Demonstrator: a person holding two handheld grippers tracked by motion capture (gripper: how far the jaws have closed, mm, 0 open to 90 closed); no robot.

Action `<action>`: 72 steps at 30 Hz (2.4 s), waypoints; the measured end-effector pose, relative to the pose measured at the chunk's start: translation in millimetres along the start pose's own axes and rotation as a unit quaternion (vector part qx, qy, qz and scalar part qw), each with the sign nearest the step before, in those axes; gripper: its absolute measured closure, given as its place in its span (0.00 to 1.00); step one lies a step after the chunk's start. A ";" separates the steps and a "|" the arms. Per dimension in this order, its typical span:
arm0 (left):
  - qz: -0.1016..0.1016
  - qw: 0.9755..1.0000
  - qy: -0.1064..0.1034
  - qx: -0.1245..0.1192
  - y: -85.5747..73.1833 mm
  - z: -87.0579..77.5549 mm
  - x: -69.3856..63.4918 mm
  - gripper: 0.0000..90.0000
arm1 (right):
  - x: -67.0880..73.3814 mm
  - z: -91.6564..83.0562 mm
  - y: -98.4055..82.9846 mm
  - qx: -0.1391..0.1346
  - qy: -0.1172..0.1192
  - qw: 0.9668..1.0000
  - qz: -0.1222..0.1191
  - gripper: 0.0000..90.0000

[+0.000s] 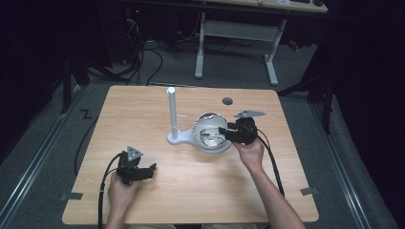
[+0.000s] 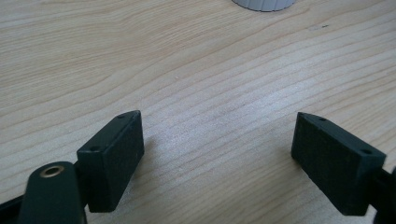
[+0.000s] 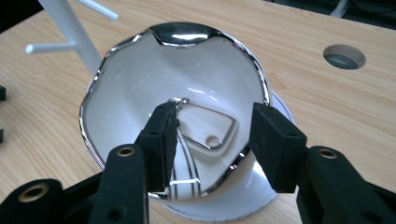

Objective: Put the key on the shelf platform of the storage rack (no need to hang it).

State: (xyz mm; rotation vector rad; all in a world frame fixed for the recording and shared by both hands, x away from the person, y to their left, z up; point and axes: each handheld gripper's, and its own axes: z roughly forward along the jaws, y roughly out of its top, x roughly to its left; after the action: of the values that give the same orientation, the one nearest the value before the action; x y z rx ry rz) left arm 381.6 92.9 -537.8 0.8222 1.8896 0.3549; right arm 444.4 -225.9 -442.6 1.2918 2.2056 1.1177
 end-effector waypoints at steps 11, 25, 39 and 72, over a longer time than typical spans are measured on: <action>0.001 1.000 -0.001 0.001 0.0 -0.2 0.1 0.19 | 1.6 -13.2 1.4 -0.018 -0.007 1.000 -0.019 0.58; 0.000 1.000 -0.001 0.001 0.1 -0.2 0.1 0.19 | -4.4 -26.5 1.0 -0.022 -0.012 1.000 -0.012 0.58; -0.001 1.000 0.000 0.001 0.3 -0.3 0.0 0.20 | -14.2 -42.0 -6.4 -0.019 -0.021 1.000 -0.012 0.57; 0.001 1.000 -0.002 0.002 0.5 -0.2 0.4 0.20 | -35.8 -98.3 -49.0 -0.051 -0.043 0.997 0.027 0.57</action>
State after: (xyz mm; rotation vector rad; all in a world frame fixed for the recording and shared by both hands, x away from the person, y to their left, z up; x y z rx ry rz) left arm 381.5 93.6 -537.7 0.8261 1.8860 0.3510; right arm 373.0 -314.4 -421.9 1.3370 2.0359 1.1554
